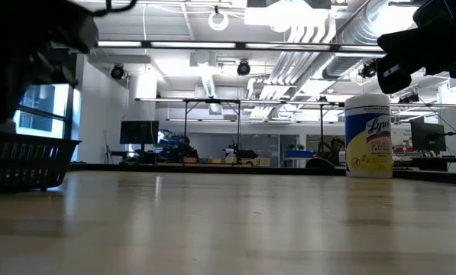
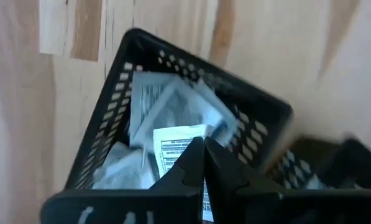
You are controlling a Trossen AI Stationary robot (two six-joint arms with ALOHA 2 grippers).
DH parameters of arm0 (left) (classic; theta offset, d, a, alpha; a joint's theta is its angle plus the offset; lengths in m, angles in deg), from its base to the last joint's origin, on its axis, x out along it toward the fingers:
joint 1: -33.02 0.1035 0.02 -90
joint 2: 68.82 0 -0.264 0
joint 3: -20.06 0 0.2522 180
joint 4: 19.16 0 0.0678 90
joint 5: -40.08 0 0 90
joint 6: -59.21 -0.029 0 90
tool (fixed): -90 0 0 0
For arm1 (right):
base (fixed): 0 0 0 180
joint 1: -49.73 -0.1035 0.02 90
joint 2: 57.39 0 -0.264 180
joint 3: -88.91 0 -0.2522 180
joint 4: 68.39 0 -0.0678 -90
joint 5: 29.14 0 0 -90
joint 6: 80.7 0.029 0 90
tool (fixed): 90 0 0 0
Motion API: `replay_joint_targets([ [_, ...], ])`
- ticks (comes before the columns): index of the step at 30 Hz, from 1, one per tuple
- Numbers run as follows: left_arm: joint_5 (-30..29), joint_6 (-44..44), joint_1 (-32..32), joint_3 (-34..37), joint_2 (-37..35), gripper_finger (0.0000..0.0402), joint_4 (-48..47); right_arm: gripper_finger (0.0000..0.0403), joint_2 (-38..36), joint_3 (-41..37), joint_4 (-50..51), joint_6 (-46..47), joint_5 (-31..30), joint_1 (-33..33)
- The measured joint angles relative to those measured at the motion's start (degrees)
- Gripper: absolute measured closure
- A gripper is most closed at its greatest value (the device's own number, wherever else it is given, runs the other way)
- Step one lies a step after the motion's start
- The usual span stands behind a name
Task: Pick & Place First Aid Supplies
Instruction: Put the towelette pack into the top black bin, then return To Home Position
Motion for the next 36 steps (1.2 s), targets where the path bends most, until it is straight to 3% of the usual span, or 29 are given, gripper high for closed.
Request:
replay_joint_targets([
  [4, -0.77, 5.33, 0.44, 4.03, 0.02, 0.0401, 6.71, 0.0394, 0.02, 0.01, 0.00, 0.00, -0.01, 0.00],
  [9, -1.00, 12.34, 1.33, 4.37, 0.02, 0.0393, 3.87, 0.0397, 0.01, 0.00, 0.00, 0.00, 0.01, 0.00],
  [17, 1.81, 17.09, 2.42, 4.35, -0.09, 0.0294, 0.74, 0.0395, 0.01, -0.01, 0.00, 0.00, 0.00, 0.00],
  [24, 2.03, 10.07, 5.92, 4.31, -3.88, 0.0223, 0.10, 0.0394, 0.00, 0.01, 0.00, 0.00, -0.01, 0.00],
  [30, 0.26, 3.66, 8.21, 4.31, -9.28, 0.0220, 0.04, 0.0397, 0.01, 0.01, 0.07, 0.00, -0.01, 0.00],
  [36, -5.82, -5.04, 12.08, 4.31, -14.06, 0.0221, 4.02, 0.0396, 0.02, -0.01, 0.09, 0.00, -0.01, 0.00],
])
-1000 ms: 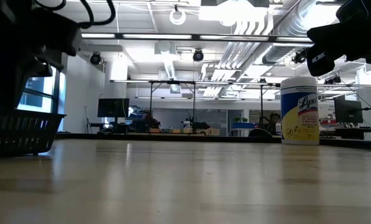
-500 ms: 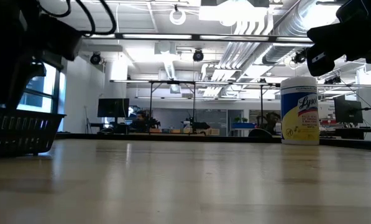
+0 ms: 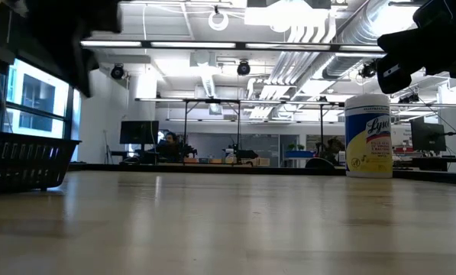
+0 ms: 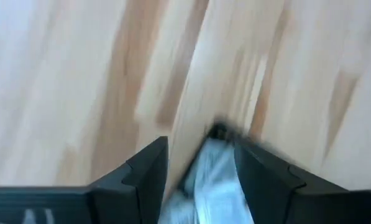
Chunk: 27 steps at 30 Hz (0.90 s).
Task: Pick & Place First Aid Supplies
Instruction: Return To Home Position
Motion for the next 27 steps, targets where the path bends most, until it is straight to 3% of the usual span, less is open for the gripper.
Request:
replay_joint_targets([
  [8, 10.95, -18.01, 10.27, 7.11, -4.37, 0.0221, 20.64, 0.0394, 0.00, 0.00, 0.02, 0.00, 0.02, 0.00],
  [13, 7.65, -27.88, 14.78, 13.81, -7.75, 0.0221, 30.77, 0.0395, -0.02, 0.00, 0.02, -0.02, 0.01, 0.00],
  [18, 10.12, -34.87, 18.63, 22.49, -13.43, 0.0221, 46.13, 0.0398, 0.00, 0.02, 0.02, 0.00, 0.00, 0.00],
  [27, 10.65, -36.94, 22.68, 31.78, -30.74, 0.0221, 50.83, 0.0395, 0.00, 0.00, 0.02, 0.00, 0.02, 0.00],
])
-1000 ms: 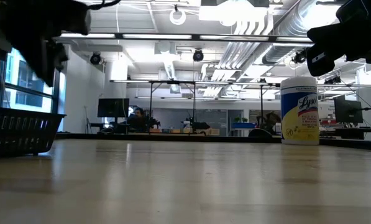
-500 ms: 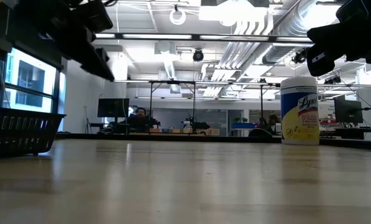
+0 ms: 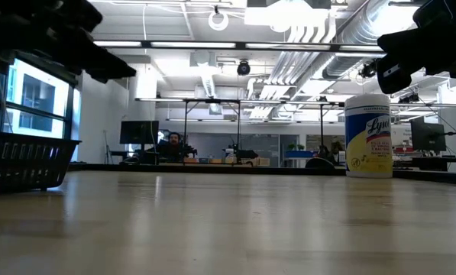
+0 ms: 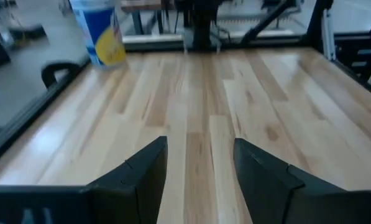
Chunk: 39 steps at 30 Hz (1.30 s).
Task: Pick & Place First Aid Supplies
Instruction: Return To Home Position
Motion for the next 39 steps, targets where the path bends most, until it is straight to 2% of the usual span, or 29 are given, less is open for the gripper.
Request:
replay_joint_targets([
  [7, 0.06, -0.27, -0.10, 4.48, -12.70, 0.0221, 0.85, 0.0395, -0.01, 0.00, 0.02, 0.00, 0.00, 0.00],
  [14, -5.47, 0.23, -0.10, 10.42, -23.96, 0.0221, 1.56, 0.0396, -0.01, 0.00, 0.03, 0.00, -0.02, 0.00],
  [20, -5.63, 1.22, -0.10, 14.76, -31.66, 0.0221, 1.53, 0.0395, -0.01, 0.00, 0.03, -0.01, -0.02, 0.00],
  [32, -8.66, 5.08, -0.10, 15.25, -31.89, 0.0220, -0.83, 0.0398, 0.00, 0.02, -1.07, 0.01, -0.02, 0.00],
  [39, -12.97, 6.98, -0.10, 15.30, -31.89, 0.0220, -1.42, 0.0395, -0.04, 0.00, -2.54, 0.02, -0.02, 0.00],
])
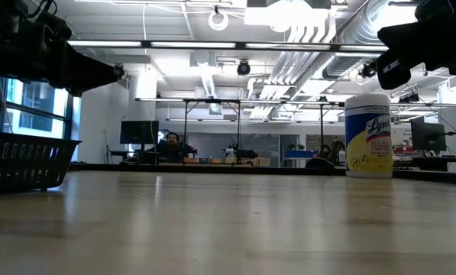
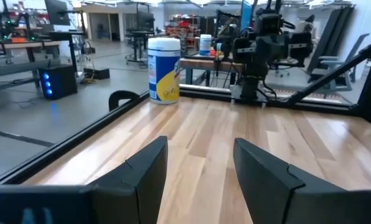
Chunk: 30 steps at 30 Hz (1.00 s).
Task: Pick & Place First Aid Supplies
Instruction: Return To Home Position
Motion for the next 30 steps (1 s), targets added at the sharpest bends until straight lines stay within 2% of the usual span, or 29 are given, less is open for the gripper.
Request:
replay_joint_targets([
  [12, -0.41, 0.37, 0.00, 0.09, 0.00, 0.0220, -0.15, 0.0397, -0.02, 0.01, 0.45, 1.96, -1.68, 1.85],
  [18, -0.56, 1.56, -0.01, 0.09, 0.00, 0.0220, -0.24, 0.0396, -0.02, 0.00, 0.46, 3.94, 9.26, 9.53],
  [22, -0.56, 2.53, 0.00, 0.13, 0.00, 0.0220, -0.30, 0.0396, -0.02, 0.00, 1.36, 3.45, 11.75, 14.83],
  [25, -0.60, 2.83, -0.01, 0.13, 0.00, 0.0220, -0.32, 0.0395, -0.02, 0.00, 2.05, 1.21, 11.04, 16.70],
  [30, -1.90, 2.87, 0.00, 0.13, 0.00, 0.0220, -0.21, 0.0394, -0.34, 0.01, 1.19, -2.64, 6.16, 17.17],
])
